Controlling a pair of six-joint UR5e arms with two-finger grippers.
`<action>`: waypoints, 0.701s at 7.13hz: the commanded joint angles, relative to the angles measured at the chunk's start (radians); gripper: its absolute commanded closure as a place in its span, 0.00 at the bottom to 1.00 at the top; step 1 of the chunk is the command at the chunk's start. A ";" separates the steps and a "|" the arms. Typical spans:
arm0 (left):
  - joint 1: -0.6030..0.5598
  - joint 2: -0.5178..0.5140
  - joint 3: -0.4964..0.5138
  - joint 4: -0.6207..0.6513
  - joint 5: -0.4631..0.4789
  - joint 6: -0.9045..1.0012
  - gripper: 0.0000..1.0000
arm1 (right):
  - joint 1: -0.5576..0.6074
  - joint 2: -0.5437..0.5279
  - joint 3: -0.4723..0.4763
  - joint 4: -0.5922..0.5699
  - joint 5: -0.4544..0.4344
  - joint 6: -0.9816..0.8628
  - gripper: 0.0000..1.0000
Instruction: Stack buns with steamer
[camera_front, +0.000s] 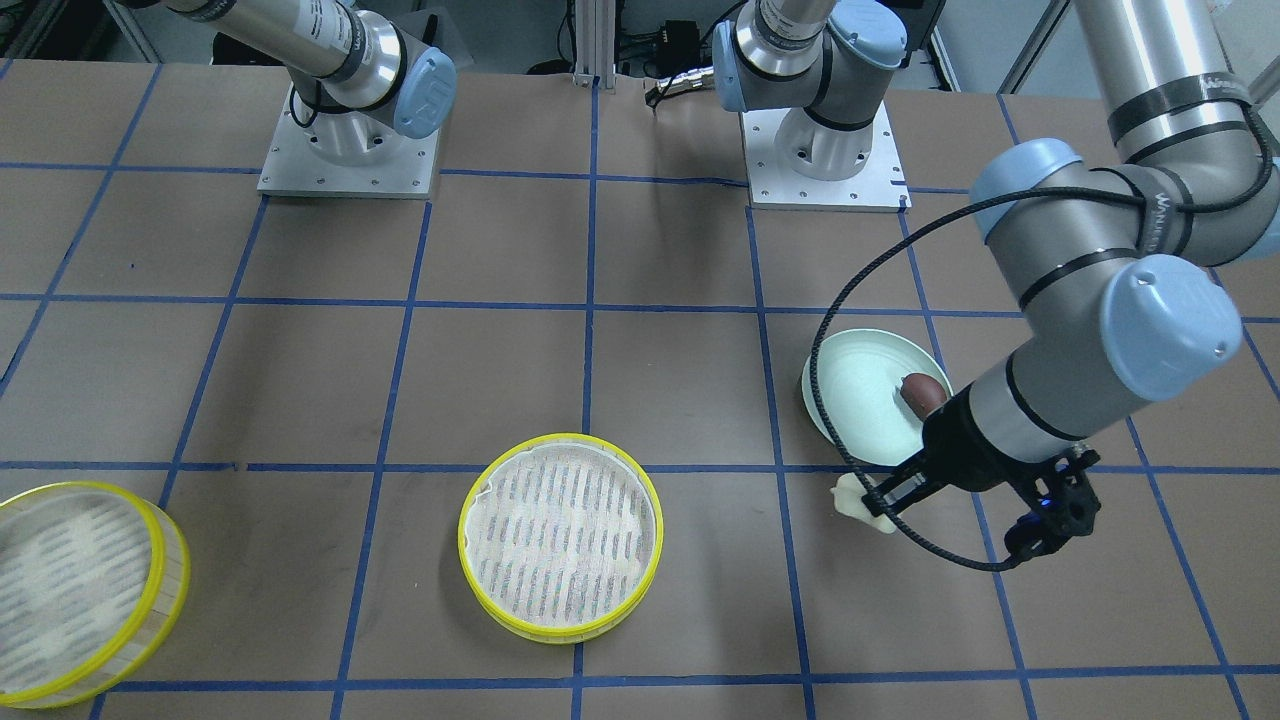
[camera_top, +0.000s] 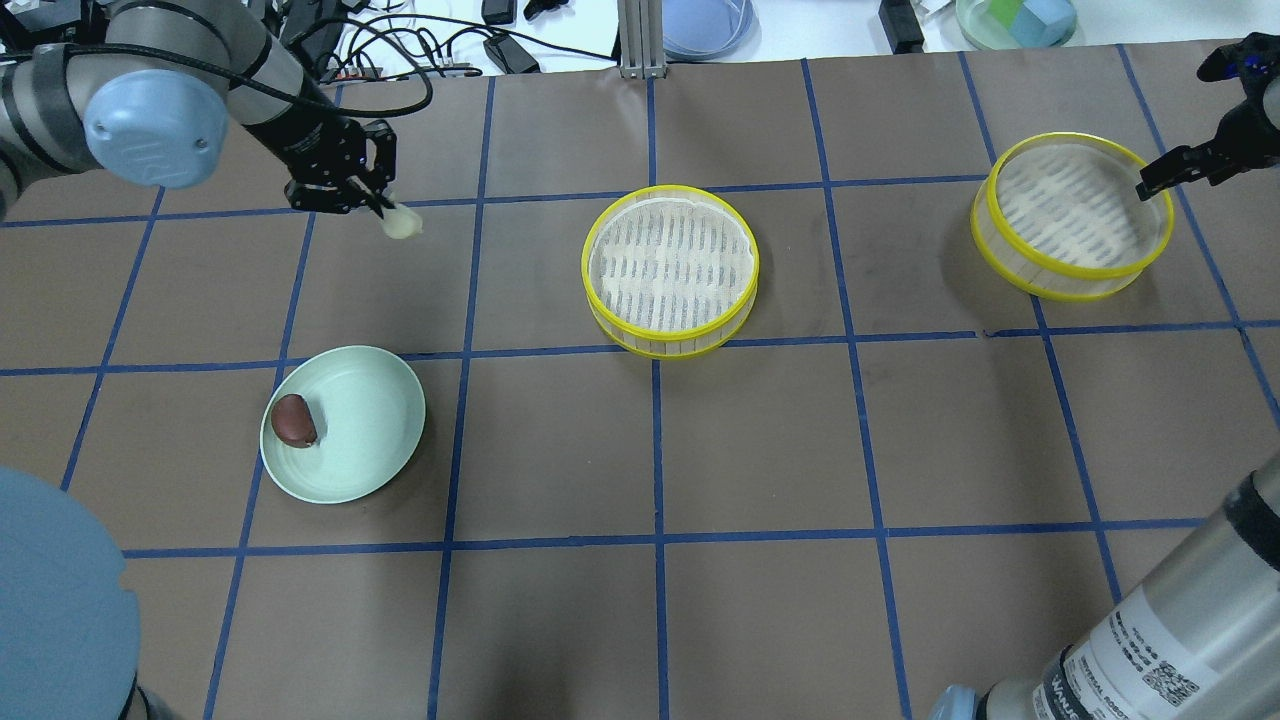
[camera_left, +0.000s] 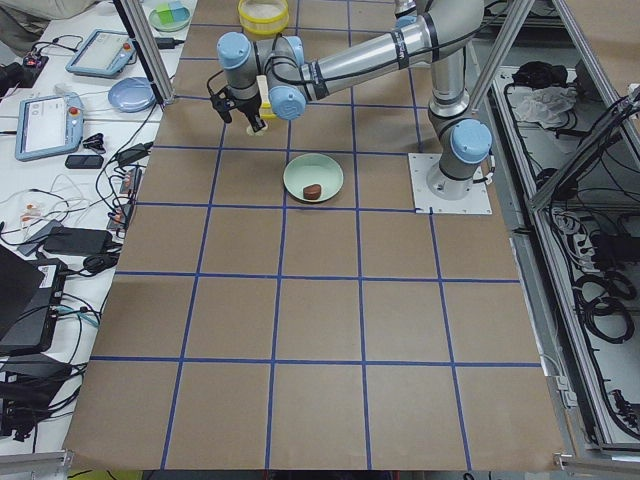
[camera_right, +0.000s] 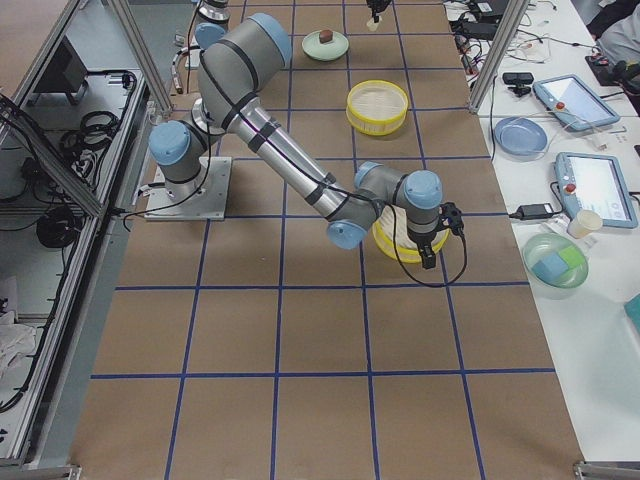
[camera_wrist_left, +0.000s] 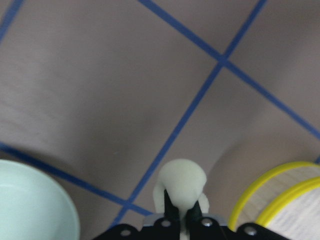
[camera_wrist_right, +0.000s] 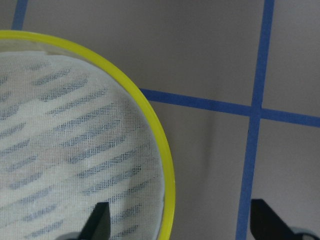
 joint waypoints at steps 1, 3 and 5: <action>-0.106 -0.061 -0.007 0.247 -0.190 -0.221 1.00 | 0.000 0.024 0.001 -0.008 0.000 0.001 0.26; -0.189 -0.127 -0.009 0.317 -0.236 -0.335 1.00 | 0.000 0.031 0.003 -0.008 -0.003 0.001 0.55; -0.229 -0.174 -0.079 0.430 -0.234 -0.374 1.00 | 0.000 0.028 0.006 -0.006 -0.004 0.004 0.95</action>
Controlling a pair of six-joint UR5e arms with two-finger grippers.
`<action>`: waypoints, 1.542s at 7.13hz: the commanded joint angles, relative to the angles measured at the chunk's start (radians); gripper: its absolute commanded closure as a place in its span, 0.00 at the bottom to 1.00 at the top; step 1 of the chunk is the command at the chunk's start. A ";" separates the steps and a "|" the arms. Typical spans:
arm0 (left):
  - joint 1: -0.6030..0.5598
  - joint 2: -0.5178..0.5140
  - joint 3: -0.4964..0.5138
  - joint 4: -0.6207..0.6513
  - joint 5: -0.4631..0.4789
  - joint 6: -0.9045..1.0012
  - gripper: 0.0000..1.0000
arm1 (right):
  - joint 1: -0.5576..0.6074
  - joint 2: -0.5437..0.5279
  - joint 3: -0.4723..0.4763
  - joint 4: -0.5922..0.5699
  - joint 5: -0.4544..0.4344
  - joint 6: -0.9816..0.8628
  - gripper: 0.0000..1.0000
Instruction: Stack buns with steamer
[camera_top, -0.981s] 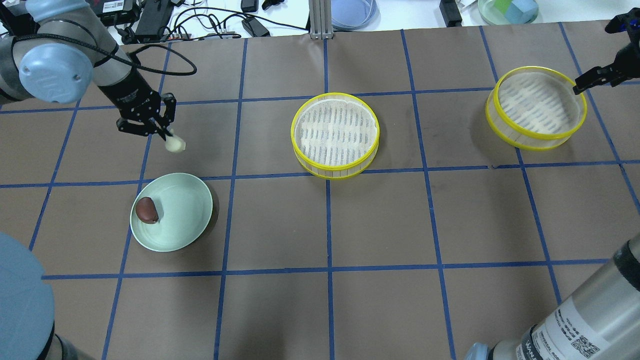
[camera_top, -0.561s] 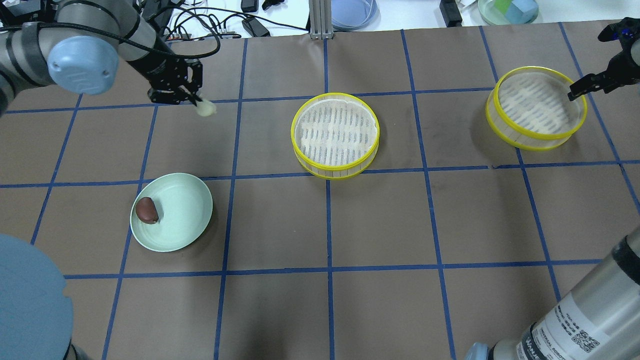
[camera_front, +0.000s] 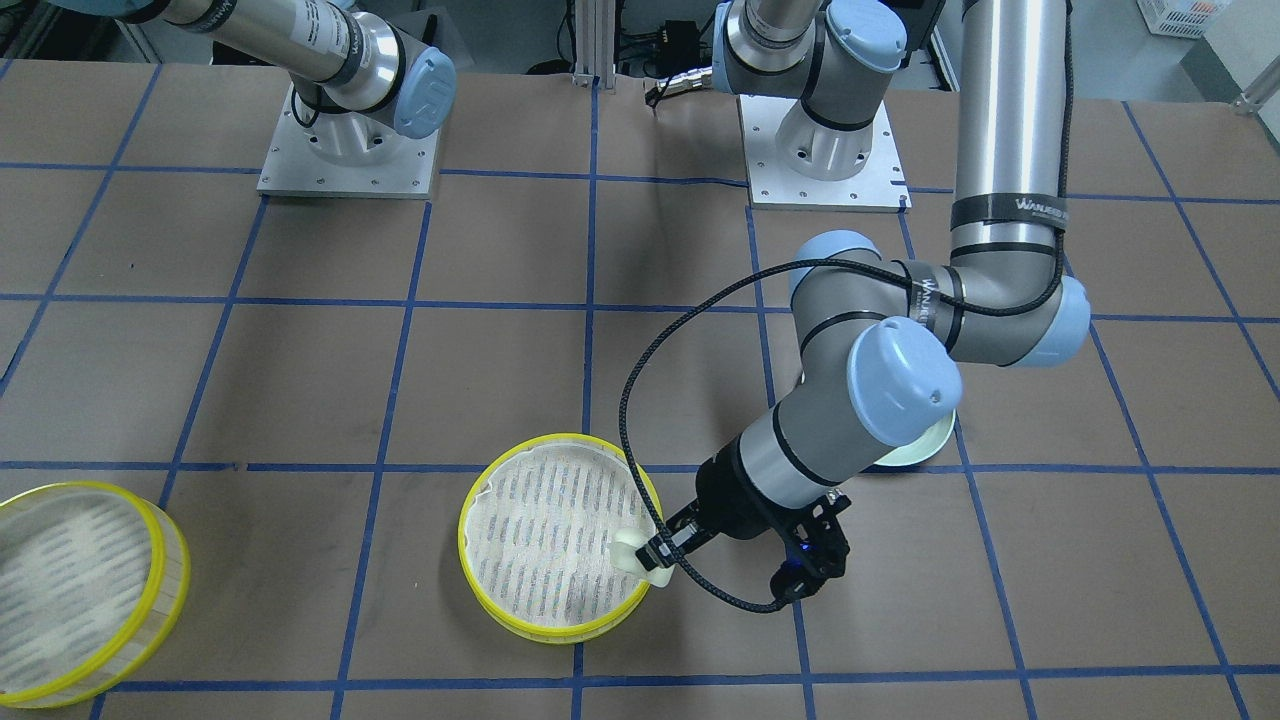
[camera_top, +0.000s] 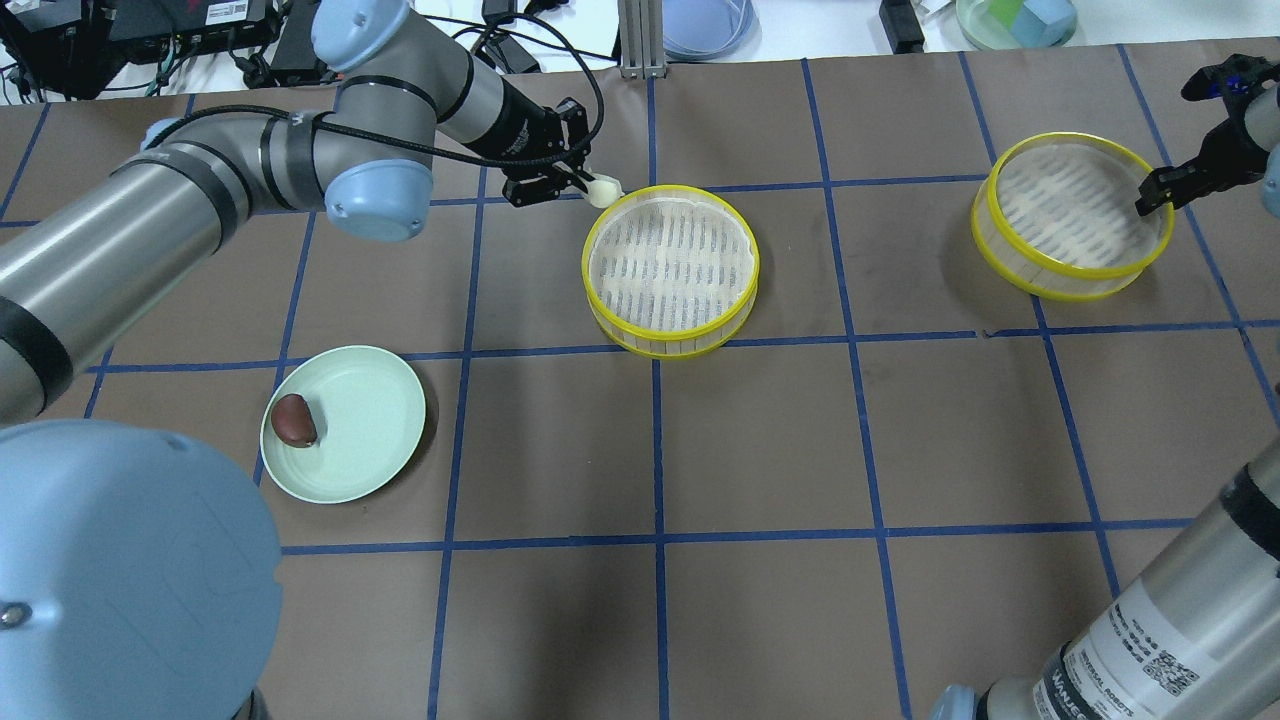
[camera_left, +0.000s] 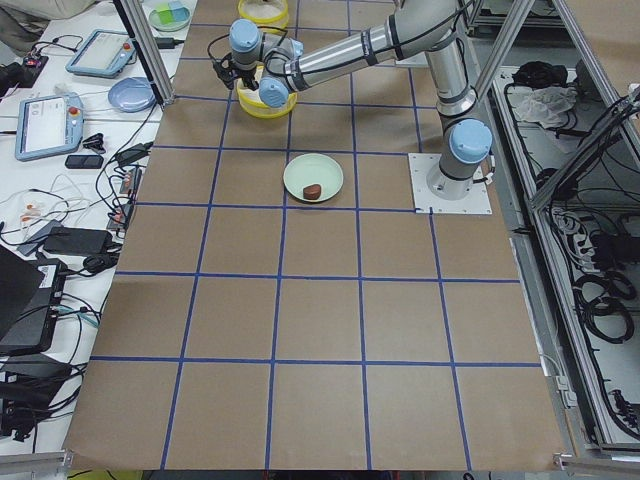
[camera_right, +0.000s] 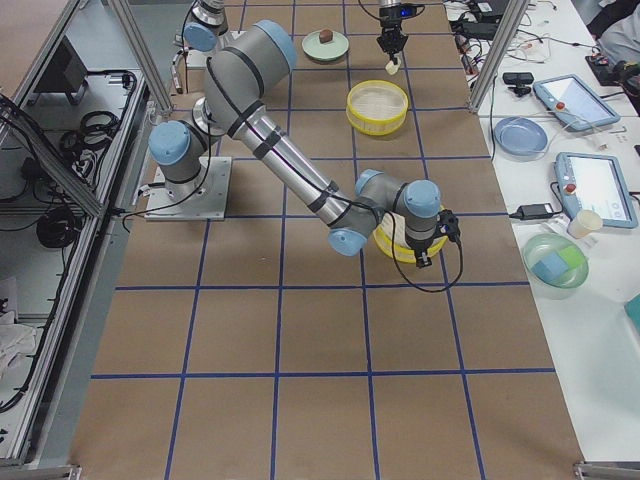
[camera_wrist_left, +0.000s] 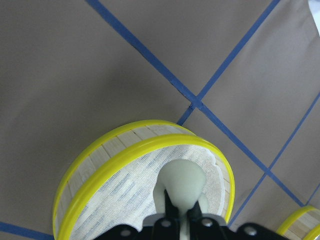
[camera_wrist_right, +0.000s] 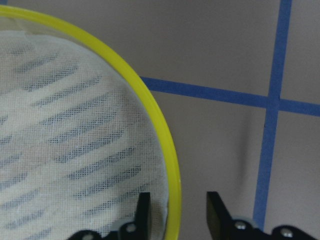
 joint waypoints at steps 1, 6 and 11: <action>-0.042 -0.025 -0.067 0.076 0.004 -0.031 0.86 | 0.000 -0.009 0.002 0.003 -0.001 0.011 1.00; -0.045 -0.005 -0.057 0.098 -0.005 -0.103 0.00 | 0.056 -0.159 0.011 0.134 -0.017 0.125 1.00; -0.054 0.036 -0.013 0.077 0.153 0.038 0.04 | 0.172 -0.248 0.046 0.161 -0.044 0.241 1.00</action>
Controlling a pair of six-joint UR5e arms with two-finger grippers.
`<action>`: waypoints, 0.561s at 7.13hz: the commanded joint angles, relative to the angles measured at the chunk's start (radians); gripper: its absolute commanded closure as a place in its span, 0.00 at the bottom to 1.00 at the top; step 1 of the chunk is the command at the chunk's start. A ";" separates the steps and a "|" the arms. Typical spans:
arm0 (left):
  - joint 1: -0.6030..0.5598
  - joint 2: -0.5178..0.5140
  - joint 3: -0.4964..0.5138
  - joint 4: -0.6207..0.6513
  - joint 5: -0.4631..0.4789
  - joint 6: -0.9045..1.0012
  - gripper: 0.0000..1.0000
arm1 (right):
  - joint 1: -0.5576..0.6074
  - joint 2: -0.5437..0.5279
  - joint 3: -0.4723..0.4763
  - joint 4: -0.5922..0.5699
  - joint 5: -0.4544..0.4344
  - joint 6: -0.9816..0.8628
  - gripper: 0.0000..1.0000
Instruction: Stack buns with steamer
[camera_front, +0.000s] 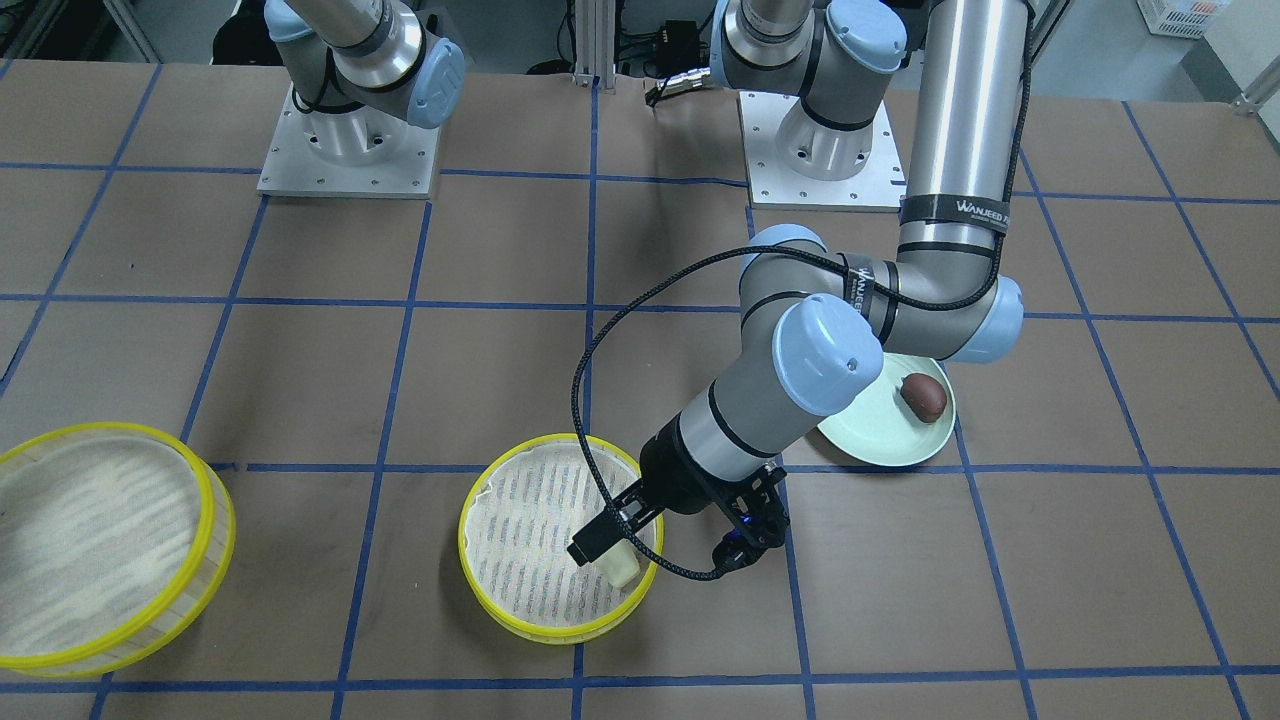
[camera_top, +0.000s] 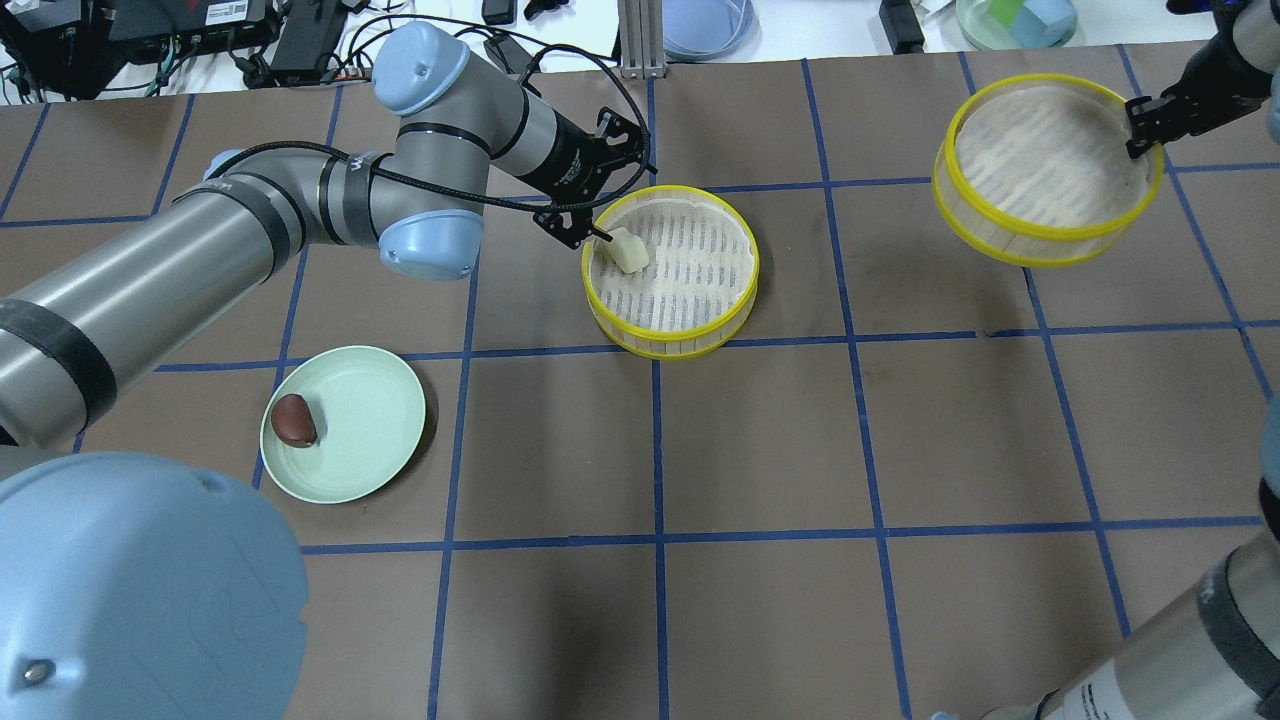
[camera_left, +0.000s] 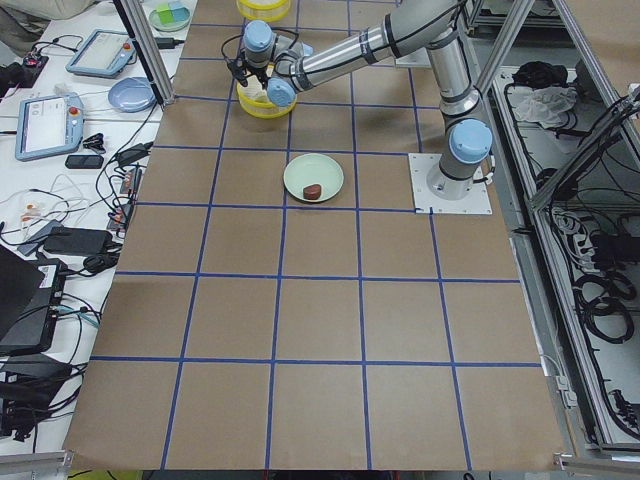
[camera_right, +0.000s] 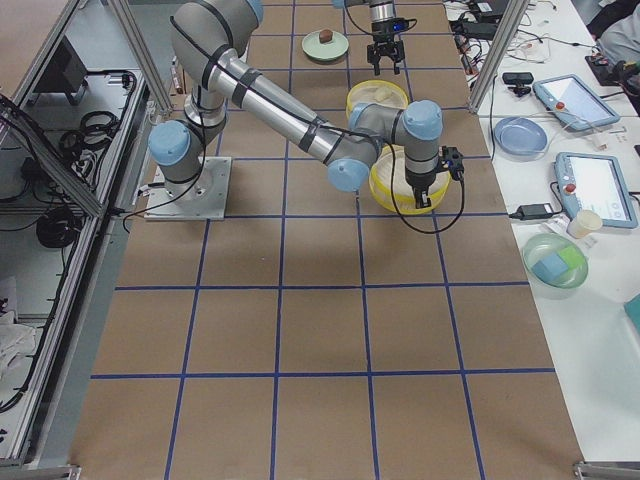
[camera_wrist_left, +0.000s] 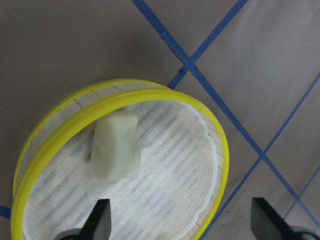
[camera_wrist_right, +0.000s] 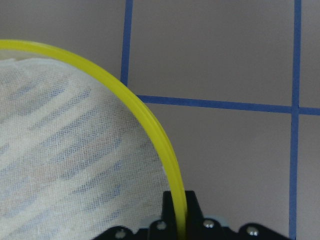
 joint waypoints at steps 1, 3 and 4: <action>0.023 0.035 0.040 -0.112 0.203 0.233 0.03 | 0.076 -0.052 0.016 0.030 -0.008 0.099 1.00; 0.166 0.107 0.040 -0.286 0.263 0.539 0.00 | 0.214 -0.129 0.068 0.033 -0.053 0.295 1.00; 0.227 0.144 0.020 -0.367 0.280 0.699 0.00 | 0.304 -0.130 0.068 0.032 -0.055 0.430 1.00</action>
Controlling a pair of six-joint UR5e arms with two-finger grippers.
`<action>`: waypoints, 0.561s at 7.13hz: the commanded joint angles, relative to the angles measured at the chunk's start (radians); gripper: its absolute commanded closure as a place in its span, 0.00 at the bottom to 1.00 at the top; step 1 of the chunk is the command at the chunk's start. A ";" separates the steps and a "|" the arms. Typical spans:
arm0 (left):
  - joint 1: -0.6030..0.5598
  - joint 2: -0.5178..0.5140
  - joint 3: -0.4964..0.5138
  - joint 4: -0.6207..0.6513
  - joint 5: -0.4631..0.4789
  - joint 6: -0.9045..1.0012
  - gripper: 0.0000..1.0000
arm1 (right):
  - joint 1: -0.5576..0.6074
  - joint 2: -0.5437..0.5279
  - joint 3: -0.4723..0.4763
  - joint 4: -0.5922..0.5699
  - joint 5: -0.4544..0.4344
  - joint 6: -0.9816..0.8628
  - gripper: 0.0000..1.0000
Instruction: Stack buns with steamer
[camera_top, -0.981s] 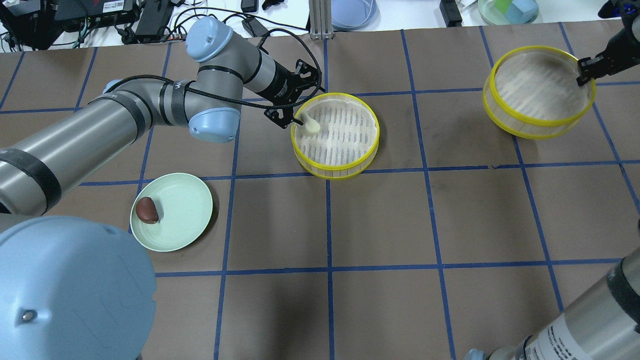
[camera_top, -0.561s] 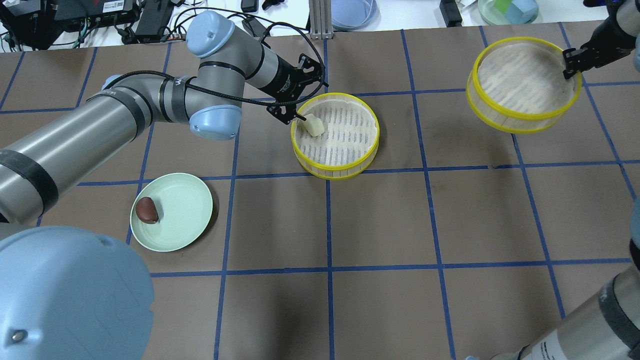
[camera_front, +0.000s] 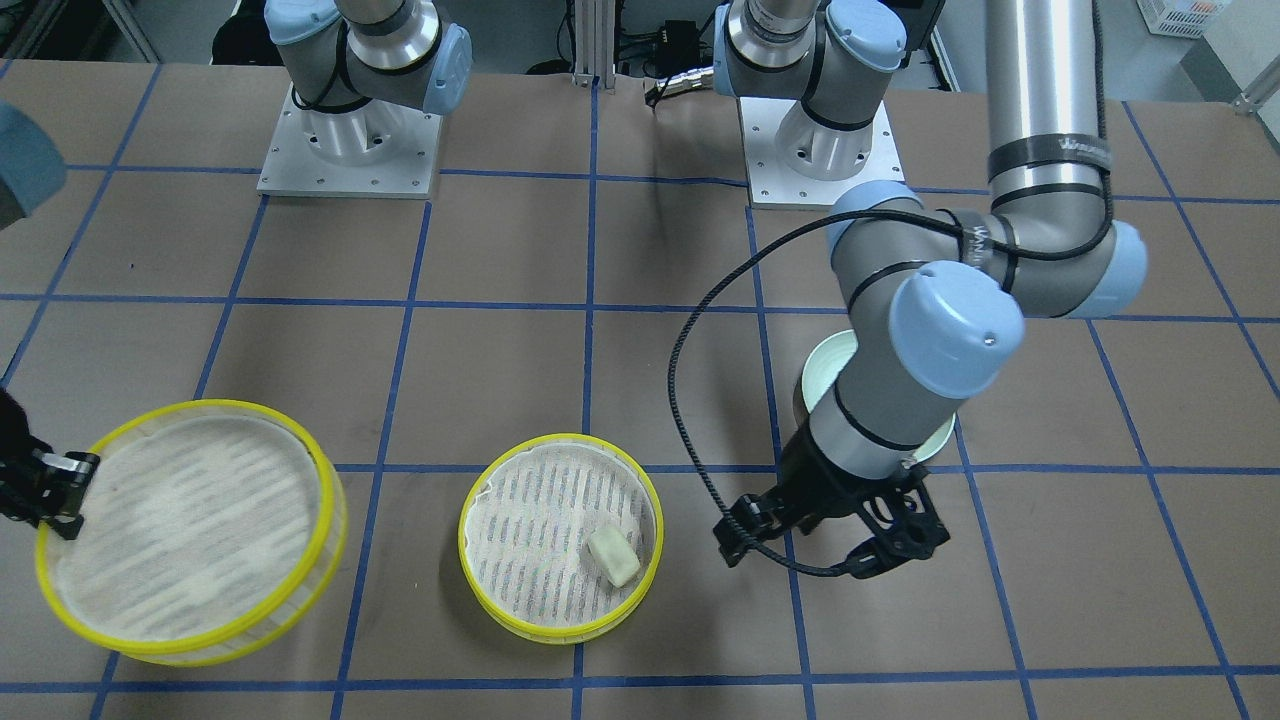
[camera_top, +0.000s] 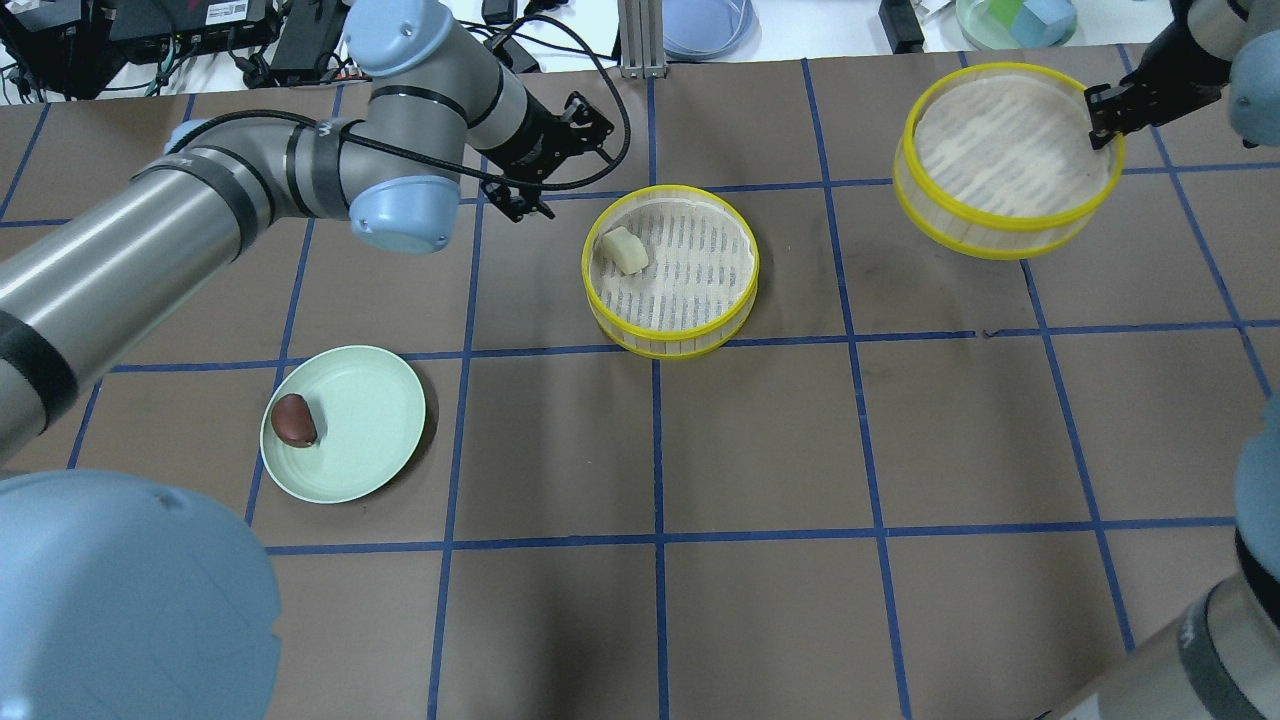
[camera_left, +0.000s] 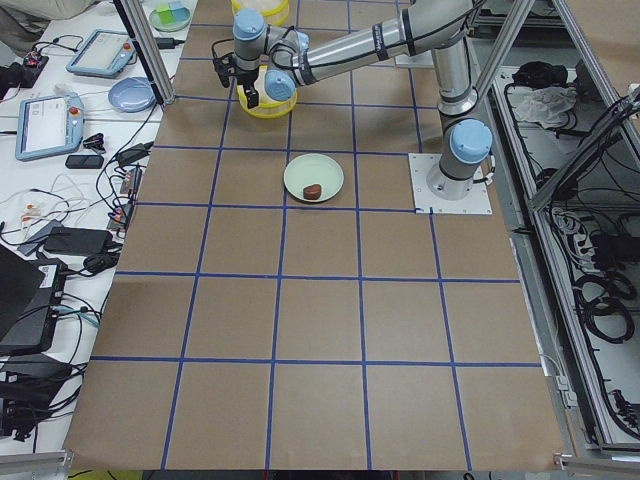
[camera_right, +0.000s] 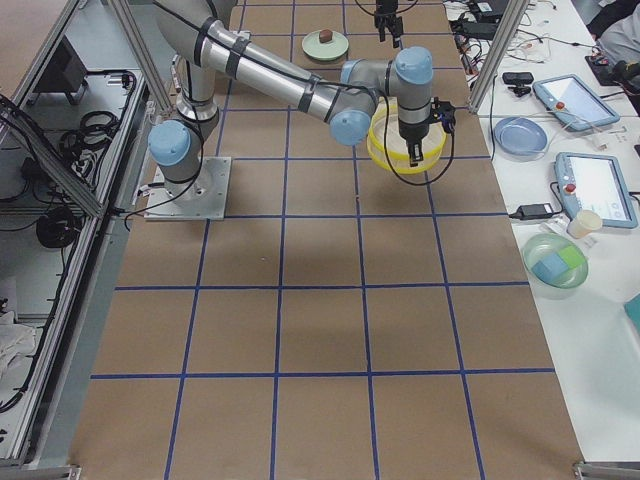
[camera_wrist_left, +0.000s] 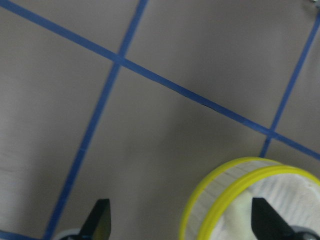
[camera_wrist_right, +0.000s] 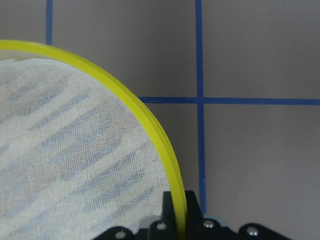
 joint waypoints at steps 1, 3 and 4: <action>0.109 0.076 -0.031 -0.206 0.134 0.353 0.00 | 0.204 -0.005 0.012 -0.007 -0.013 0.291 1.00; 0.147 0.113 -0.113 -0.252 0.344 0.585 0.00 | 0.357 0.035 0.023 -0.023 -0.013 0.555 1.00; 0.176 0.119 -0.164 -0.252 0.353 0.667 0.00 | 0.427 0.061 0.029 -0.041 -0.083 0.618 1.00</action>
